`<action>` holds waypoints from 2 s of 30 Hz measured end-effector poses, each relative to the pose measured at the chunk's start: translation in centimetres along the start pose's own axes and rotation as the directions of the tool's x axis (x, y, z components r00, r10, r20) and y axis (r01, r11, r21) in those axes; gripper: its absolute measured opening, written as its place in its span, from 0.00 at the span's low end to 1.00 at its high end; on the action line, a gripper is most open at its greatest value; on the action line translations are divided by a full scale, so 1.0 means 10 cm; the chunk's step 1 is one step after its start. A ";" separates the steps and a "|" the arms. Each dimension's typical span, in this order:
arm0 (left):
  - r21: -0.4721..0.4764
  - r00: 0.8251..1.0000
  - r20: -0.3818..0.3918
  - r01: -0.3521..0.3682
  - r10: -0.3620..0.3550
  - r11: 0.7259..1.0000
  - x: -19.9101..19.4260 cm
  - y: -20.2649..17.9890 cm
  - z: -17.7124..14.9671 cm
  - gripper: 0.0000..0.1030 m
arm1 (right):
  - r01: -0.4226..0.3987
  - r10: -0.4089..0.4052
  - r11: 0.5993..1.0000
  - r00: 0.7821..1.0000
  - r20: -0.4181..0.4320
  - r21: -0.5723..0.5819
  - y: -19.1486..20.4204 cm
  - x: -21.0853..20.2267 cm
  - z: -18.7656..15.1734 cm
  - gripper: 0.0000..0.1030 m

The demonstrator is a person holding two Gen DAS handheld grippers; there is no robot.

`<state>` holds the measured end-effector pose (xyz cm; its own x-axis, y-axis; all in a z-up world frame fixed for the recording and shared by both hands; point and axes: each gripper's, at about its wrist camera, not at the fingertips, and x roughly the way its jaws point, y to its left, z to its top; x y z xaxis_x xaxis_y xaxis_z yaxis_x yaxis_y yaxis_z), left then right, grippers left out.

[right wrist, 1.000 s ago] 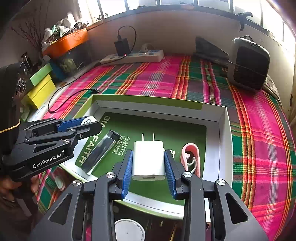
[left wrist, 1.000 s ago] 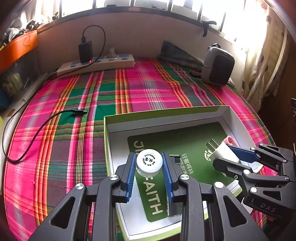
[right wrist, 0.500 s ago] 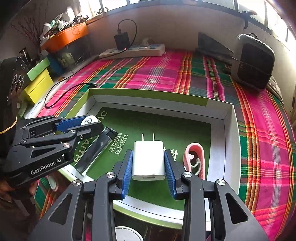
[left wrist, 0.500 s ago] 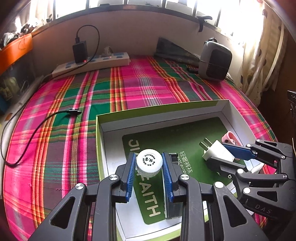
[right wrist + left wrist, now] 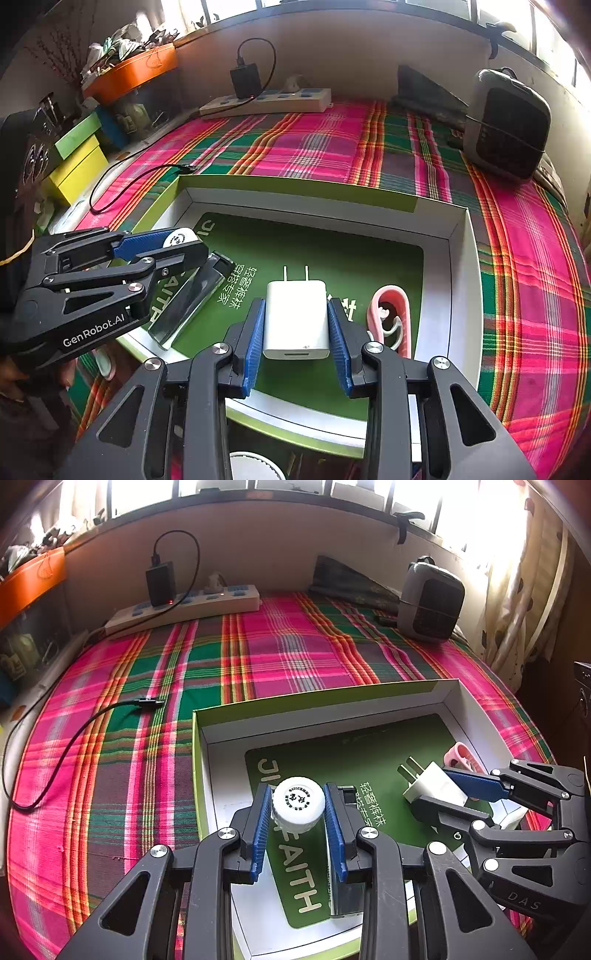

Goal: Organize rigid objects
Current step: 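Lower the charger with the right tool while the left tool lowers the jar into the box, then open the right tool to release the charger while the left tool releases the jar, then withdraw both open tools from the box toward the items beside it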

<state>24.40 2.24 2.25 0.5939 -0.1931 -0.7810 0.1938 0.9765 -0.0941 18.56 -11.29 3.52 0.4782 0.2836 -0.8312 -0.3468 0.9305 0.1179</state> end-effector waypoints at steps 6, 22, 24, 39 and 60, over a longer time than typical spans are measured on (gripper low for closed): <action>0.001 1.000 0.000 -0.002 0.002 1.000 0.00 0.01 0.00 0.27 | 0.001 -0.001 1.000 1.000 -0.002 0.001 0.01 0.01 0.00 0.34; 0.001 1.000 0.009 0.001 -0.001 1.000 -0.04 -0.01 -0.01 0.35 | -0.006 0.006 1.000 1.000 0.010 0.023 -0.02 -0.01 0.00 0.35; -0.001 1.000 0.019 -0.003 0.003 1.000 -0.07 -0.01 -0.01 0.40 | -0.007 0.007 1.000 1.000 0.016 0.025 -0.02 -0.03 -0.01 0.35; -0.003 0.996 0.080 -0.031 0.031 1.000 -0.47 -0.10 -0.17 0.41 | -0.001 -0.002 0.999 0.997 0.071 0.046 0.02 -0.27 -0.10 0.42; -0.040 0.990 0.143 -0.018 0.023 0.999 -1.02 -0.17 -0.66 0.47 | 0.025 -0.040 0.996 0.984 0.176 0.089 0.10 -0.86 -0.48 0.42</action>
<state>12.82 3.16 6.33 0.7035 -0.1819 -0.6871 0.1516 0.9829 -0.1049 10.20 -13.95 8.19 0.6262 0.2821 -0.7268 -0.2613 0.9543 0.1452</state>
